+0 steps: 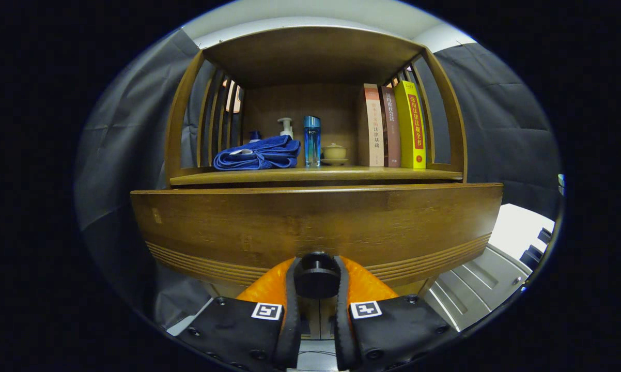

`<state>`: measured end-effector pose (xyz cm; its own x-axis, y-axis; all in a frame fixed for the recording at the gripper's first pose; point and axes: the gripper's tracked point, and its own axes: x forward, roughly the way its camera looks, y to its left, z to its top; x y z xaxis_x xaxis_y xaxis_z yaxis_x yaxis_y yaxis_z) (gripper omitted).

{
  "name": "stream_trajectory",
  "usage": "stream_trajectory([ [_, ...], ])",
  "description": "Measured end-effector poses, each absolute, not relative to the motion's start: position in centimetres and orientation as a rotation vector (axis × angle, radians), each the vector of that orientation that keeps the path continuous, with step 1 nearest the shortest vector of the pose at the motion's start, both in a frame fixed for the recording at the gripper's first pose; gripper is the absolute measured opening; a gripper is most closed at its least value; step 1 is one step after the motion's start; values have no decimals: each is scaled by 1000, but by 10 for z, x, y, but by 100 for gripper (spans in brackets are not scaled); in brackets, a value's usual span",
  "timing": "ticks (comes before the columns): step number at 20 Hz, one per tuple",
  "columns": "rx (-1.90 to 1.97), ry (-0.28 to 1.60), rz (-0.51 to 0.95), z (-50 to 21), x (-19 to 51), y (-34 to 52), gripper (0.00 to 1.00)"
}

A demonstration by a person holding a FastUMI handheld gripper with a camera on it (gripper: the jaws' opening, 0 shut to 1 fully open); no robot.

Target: Pull open the drawer, take out the items inside it, and place them on the countertop above the cabinet.

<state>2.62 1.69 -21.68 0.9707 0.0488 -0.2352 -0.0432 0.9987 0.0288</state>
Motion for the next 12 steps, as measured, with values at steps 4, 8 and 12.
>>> stream_trajectory([
  [4, 26, 239, 48, -213, 13, 16, 35],
  [8, 26, 242, 51, -213, 5, 16, 35],
  [12, 24, 247, 53, -212, -7, 15, 35],
])
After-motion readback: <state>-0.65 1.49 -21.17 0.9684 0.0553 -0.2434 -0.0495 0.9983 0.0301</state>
